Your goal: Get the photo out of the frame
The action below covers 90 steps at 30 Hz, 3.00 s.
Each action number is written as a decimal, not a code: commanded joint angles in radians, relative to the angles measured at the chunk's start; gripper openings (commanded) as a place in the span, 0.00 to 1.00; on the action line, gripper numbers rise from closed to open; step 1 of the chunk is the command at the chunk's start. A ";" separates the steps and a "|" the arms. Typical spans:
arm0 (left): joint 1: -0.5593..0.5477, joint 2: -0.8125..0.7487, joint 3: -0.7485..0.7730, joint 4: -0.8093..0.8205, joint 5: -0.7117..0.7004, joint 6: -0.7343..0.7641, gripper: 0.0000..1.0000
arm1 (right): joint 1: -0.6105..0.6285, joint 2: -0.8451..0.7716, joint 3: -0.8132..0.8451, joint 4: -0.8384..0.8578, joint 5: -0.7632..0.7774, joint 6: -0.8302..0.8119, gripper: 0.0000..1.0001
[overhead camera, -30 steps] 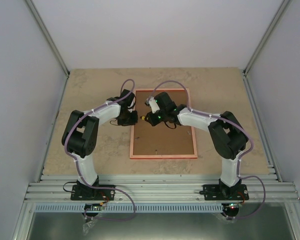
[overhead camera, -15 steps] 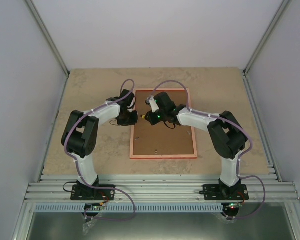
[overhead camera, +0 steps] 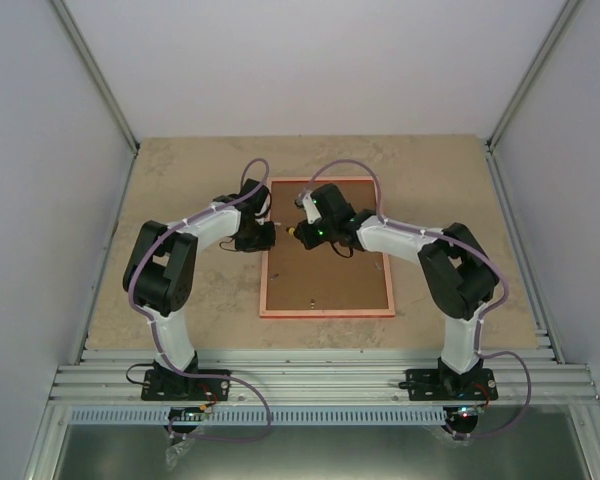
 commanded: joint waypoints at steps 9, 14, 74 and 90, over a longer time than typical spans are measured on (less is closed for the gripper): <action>0.002 -0.042 -0.076 0.002 0.039 -0.100 0.12 | -0.060 -0.188 -0.102 0.016 0.016 -0.032 0.00; 0.002 -0.086 -0.129 0.059 0.071 -0.209 0.10 | -0.115 -0.257 -0.155 0.015 0.023 -0.049 0.00; 0.094 0.329 0.530 -0.001 -0.115 0.308 0.86 | -0.208 -0.486 -0.386 0.016 -0.057 -0.032 0.00; 0.132 0.479 0.674 -0.034 -0.029 0.311 0.79 | -0.208 -0.501 -0.385 -0.005 -0.060 -0.024 0.00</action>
